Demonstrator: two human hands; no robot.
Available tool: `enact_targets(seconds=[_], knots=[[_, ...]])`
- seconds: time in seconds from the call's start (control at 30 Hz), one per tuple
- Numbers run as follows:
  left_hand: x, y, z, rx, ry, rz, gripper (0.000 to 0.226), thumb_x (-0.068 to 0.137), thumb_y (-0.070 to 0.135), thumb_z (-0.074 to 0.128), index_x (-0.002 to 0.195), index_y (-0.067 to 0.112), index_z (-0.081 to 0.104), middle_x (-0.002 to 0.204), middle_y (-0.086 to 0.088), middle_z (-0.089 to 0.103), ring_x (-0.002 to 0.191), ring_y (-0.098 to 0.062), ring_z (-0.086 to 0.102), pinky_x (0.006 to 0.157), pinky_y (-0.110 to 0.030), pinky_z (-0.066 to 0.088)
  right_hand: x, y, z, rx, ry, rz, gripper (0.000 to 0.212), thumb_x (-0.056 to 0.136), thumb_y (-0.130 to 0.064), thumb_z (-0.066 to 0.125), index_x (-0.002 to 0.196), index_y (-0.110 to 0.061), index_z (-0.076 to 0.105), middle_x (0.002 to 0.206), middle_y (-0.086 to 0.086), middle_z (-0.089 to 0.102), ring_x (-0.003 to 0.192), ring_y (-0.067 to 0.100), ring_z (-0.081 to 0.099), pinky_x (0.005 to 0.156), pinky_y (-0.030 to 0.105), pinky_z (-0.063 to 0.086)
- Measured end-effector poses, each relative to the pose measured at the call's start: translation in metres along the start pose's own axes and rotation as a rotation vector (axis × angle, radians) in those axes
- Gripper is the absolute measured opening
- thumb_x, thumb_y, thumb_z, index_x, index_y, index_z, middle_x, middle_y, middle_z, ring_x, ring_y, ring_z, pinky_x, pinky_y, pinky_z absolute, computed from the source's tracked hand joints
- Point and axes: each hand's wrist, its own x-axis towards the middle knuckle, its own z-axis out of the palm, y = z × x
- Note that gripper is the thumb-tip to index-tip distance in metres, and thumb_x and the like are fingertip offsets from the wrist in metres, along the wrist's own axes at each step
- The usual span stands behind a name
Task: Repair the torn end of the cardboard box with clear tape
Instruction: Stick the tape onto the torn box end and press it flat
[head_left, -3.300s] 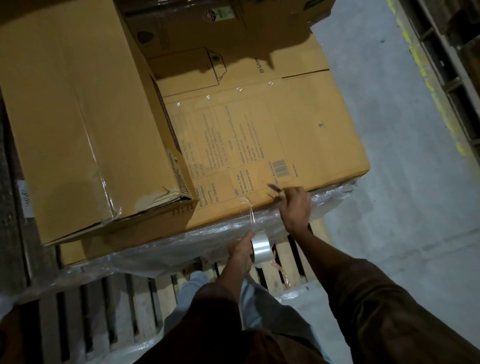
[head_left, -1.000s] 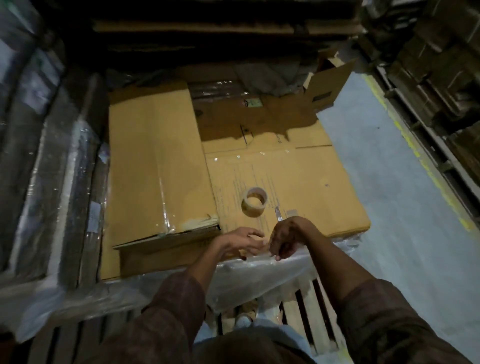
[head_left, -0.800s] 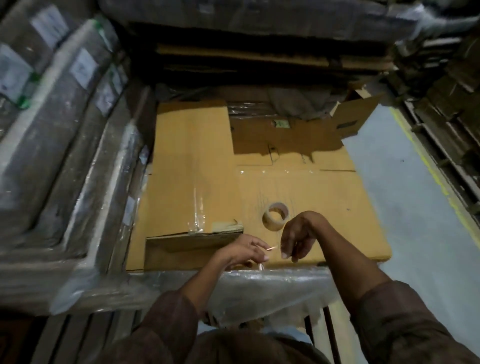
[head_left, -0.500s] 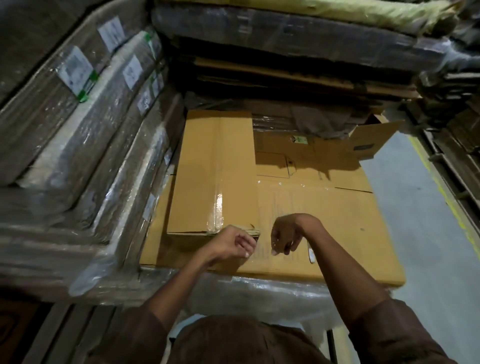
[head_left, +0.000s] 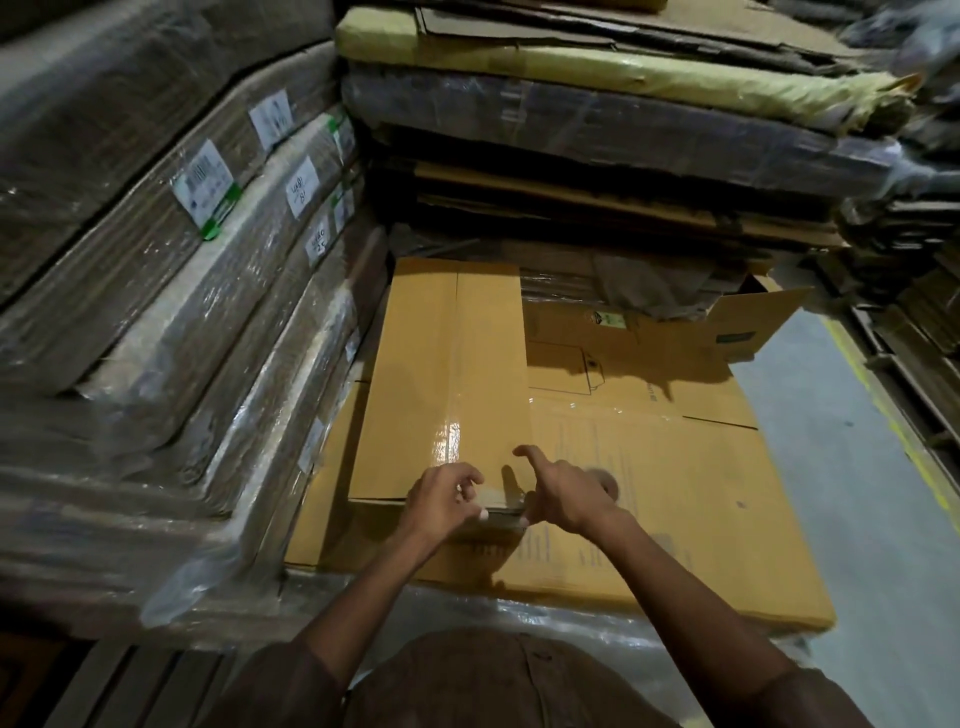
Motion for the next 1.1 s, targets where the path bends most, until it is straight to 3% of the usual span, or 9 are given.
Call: enact_targets(seconds=[0.1,0.23,0.4,0.57,0.73,0.93,1.1], knots=[[0.000,-0.008,0.004,0.044,-0.002,0.103,0.044,0.080,0.012,0.083,0.119,0.022,0.066,0.116,0.011,0.059,0.103,-0.004,0.062,0.084,-0.021,0.057,-0.002,0.006,0.014,-0.009,0.050,-0.030,0.092,0.078,-0.032,0.084,0.145,-0.036,0.022,0.098,0.003,0.074,0.088,0.025,0.069,0.074,0.042,0.057],[-0.003,-0.016,0.007,0.231,0.007,0.254,0.038,0.084,0.022,0.080,0.119,0.014,0.067,0.120,0.006,0.057,0.100,-0.009,0.061,0.088,-0.024,0.056,-0.005,0.012,0.030,0.000,0.114,-0.073,0.078,0.083,-0.036,0.079,0.142,-0.036,0.027,0.094,-0.001,0.075,0.089,0.025,0.069,0.066,0.033,0.048],[-0.004,-0.026,0.015,0.347,0.076,0.326,0.025,0.087,0.031,0.077,0.101,0.015,0.063,0.108,0.006,0.060,0.079,-0.004,0.054,0.074,-0.013,0.048,-0.006,0.016,0.038,-0.061,0.181,-0.097,0.059,0.090,-0.041,0.070,0.139,-0.033,0.037,0.100,-0.001,0.075,0.094,0.024,0.068,0.069,0.035,0.050],[-0.004,-0.028,0.020,0.589,0.119,0.395,0.024,0.089,0.033,0.075,0.097,0.011,0.068,0.103,0.000,0.062,0.071,-0.016,0.059,0.064,-0.030,0.051,-0.005,0.021,0.044,-0.133,0.218,-0.102,0.053,0.094,-0.043,0.064,0.138,-0.032,0.036,0.103,-0.001,0.076,0.094,0.025,0.071,0.068,0.035,0.050],[-0.004,-0.025,0.018,0.741,0.158,0.504,0.035,0.064,0.034,0.095,0.072,0.015,0.066,0.072,0.001,0.061,0.044,-0.012,0.052,0.041,-0.026,0.039,-0.004,0.024,0.048,-0.170,0.259,-0.118,0.052,0.097,-0.048,0.057,0.141,-0.030,0.036,0.107,-0.001,0.076,0.096,0.025,0.071,0.066,0.033,0.046],[-0.001,-0.027,0.014,0.790,0.189,0.602,0.036,0.061,0.032,0.096,0.068,0.016,0.065,0.066,0.000,0.059,0.040,-0.015,0.050,0.038,-0.025,0.034,-0.003,0.025,0.047,-0.231,0.280,-0.141,0.052,0.100,-0.047,0.051,0.147,-0.028,0.038,0.116,0.000,0.073,0.101,0.026,0.069,0.070,0.034,0.044],[0.003,-0.032,0.020,0.817,0.176,0.623,0.025,0.074,0.029,0.087,0.070,0.018,0.064,0.065,0.002,0.060,0.040,-0.013,0.048,0.039,-0.023,0.035,-0.001,0.026,0.053,-0.252,0.342,-0.155,0.051,0.100,-0.049,0.050,0.146,-0.029,0.043,0.116,-0.001,0.074,0.097,0.025,0.071,0.066,0.033,0.047]])
